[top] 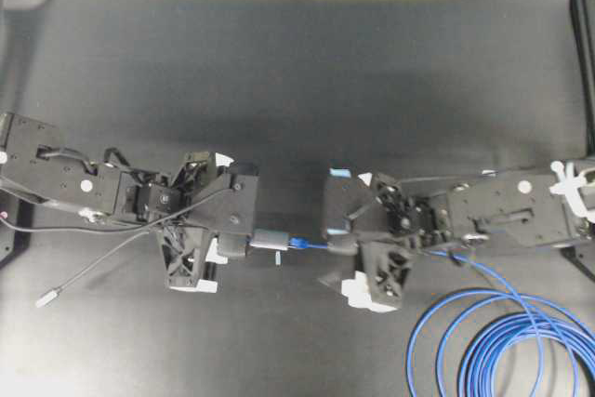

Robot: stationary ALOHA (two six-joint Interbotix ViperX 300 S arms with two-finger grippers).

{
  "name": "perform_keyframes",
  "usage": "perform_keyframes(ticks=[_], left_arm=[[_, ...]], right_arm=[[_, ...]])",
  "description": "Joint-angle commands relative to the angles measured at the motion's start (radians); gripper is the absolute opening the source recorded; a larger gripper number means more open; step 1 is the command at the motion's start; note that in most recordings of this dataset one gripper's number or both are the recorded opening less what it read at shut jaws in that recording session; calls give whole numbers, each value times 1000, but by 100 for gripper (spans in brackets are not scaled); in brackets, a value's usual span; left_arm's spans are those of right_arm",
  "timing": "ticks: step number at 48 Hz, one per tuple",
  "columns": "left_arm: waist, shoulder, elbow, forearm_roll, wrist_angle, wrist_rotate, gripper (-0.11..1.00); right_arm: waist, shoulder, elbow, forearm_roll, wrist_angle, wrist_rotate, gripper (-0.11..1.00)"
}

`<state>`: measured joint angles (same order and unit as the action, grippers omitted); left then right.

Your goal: Insert the LAN cable into the hub.

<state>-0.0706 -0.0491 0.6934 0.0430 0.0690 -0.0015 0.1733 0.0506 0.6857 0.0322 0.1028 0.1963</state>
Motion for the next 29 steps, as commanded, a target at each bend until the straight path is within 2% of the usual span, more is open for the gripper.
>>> perform_keyframes(ticks=[1, 12, 23, 24, 29], left_arm=[[-2, -21, 2, 3, 11, -5, 28], [2, -17, 15, 3, 8, -6, 28], [9, -3, 15, 3, 2, -28, 30], [9, -2, 15, 3, 2, -29, 32], [14, 2, 15, 3, -2, -38, 64]], right_arm=[[3, -28, 12, 9, -12, 17, 84], [3, -61, 57, 9, -60, 52, 85], [-2, -103, 101, 9, -126, 60, 85], [-2, -107, 106, 9, -129, 60, 85], [-6, -129, 124, 9, -137, 58, 85]])
